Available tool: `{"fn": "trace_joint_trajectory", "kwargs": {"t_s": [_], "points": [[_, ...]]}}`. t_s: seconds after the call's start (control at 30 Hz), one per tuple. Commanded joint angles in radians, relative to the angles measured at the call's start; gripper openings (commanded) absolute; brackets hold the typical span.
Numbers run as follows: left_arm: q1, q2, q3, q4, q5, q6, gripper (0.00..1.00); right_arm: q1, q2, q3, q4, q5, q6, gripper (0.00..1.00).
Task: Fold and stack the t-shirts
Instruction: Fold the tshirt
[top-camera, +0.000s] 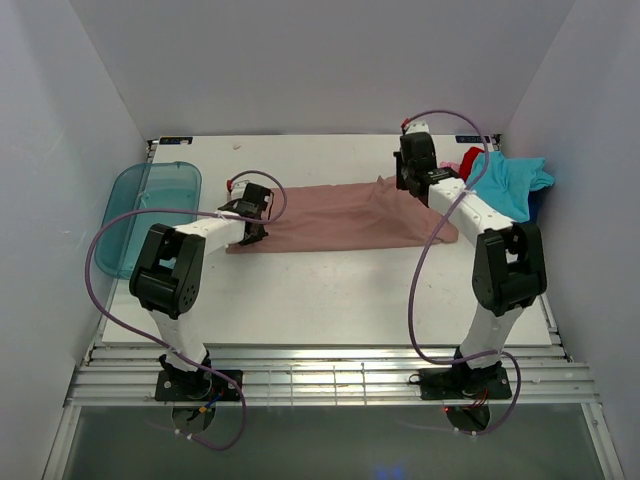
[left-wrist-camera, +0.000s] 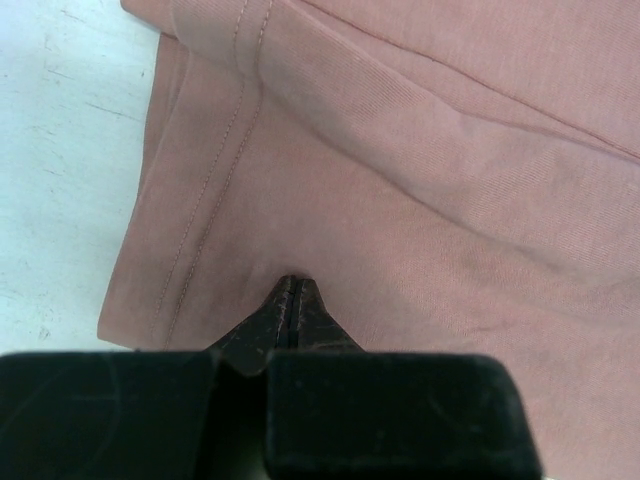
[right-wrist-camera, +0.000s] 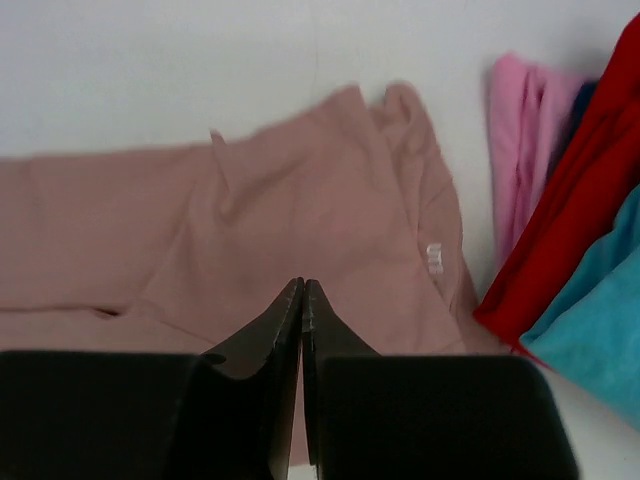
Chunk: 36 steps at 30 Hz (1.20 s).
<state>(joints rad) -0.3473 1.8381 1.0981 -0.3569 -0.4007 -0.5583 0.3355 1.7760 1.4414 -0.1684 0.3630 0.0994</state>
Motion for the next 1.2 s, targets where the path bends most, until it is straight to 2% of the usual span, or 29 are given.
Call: {"fn": "trace_joint_trajectory", "kwargs": {"t_s": [0.0, 0.23, 0.47, 0.6, 0.83, 0.97, 1.1, 1.17], "points": [[-0.004, 0.069, -0.089, -0.228, -0.026, 0.0, 0.0, 0.005, 0.08, -0.058, -0.172, -0.01, 0.049, 0.08], [-0.036, 0.04, -0.107, -0.272, -0.038, -0.028, 0.0, 0.005, 0.169, -0.069, -0.178, -0.001, 0.089, 0.08], [-0.113, -0.002, -0.162, -0.358, -0.027, -0.143, 0.0, 0.004, 0.217, -0.073, -0.183, 0.008, 0.1, 0.08], [-0.168, -0.02, -0.205, -0.396, 0.009, -0.219, 0.0, 0.004, 0.287, -0.023, -0.206, -0.002, 0.097, 0.08], [-0.326, -0.01, -0.247, -0.442, 0.105, -0.322, 0.0, 0.005, 0.5, 0.224, -0.269, -0.018, 0.102, 0.08], [-0.474, 0.006, -0.231, -0.488, 0.164, -0.376, 0.0, 0.005, 0.614, 0.454, -0.307, -0.035, 0.12, 0.08], [-0.593, 0.035, -0.182, -0.493, 0.24, -0.414, 0.0, 0.005, 0.713, 0.603, -0.292, -0.158, 0.161, 0.08], [-0.654, 0.079, -0.106, -0.494, 0.275, -0.402, 0.0, 0.005, 0.734, 0.646, -0.266, -0.222, 0.192, 0.08]]}}
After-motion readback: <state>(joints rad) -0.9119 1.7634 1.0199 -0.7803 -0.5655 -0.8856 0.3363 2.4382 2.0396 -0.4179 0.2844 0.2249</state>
